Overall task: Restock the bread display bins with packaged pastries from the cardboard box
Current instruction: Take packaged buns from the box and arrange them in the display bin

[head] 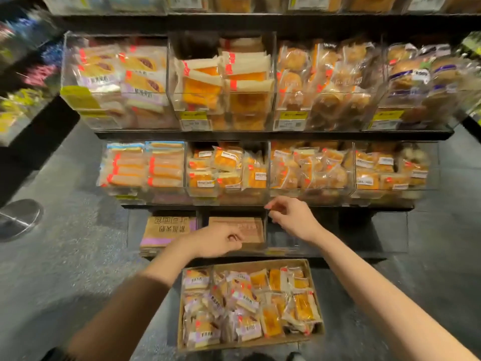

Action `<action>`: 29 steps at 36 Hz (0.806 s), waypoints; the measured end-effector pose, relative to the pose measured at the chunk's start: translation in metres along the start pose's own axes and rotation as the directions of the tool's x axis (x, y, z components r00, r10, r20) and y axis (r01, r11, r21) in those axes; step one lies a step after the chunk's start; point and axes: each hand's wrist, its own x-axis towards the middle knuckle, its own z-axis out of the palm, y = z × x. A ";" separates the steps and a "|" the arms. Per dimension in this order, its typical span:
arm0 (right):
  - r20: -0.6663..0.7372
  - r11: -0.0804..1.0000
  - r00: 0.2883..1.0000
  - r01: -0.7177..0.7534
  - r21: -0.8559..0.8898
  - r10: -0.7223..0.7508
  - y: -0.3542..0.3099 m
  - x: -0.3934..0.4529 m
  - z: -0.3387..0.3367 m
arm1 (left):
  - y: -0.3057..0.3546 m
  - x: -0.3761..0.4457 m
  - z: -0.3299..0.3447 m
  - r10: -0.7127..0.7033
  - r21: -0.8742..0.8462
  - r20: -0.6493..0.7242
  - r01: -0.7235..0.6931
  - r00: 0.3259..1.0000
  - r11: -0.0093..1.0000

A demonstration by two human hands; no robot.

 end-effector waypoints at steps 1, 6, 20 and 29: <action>0.019 1.000 1.000 0.011 -0.005 -0.011 0.001 0.001 0.013 | -0.014 -0.002 0.010 -0.022 -0.042 -0.012 0.022 1.000 0.999; 0.115 0.995 0.992 0.062 -0.075 -0.053 0.027 0.009 0.095 | -0.087 0.006 0.077 -0.151 -0.273 -0.131 0.111 0.980 0.956; 0.354 0.962 0.926 0.205 -0.182 -0.130 0.221 0.062 0.340 | -0.291 0.126 0.296 -0.375 -0.520 -0.264 0.196 0.889 0.832; 0.404 0.938 0.901 0.265 -0.224 -0.159 0.321 0.106 0.465 | -0.390 0.211 0.365 -0.428 -0.526 -0.411 0.174 0.805 0.833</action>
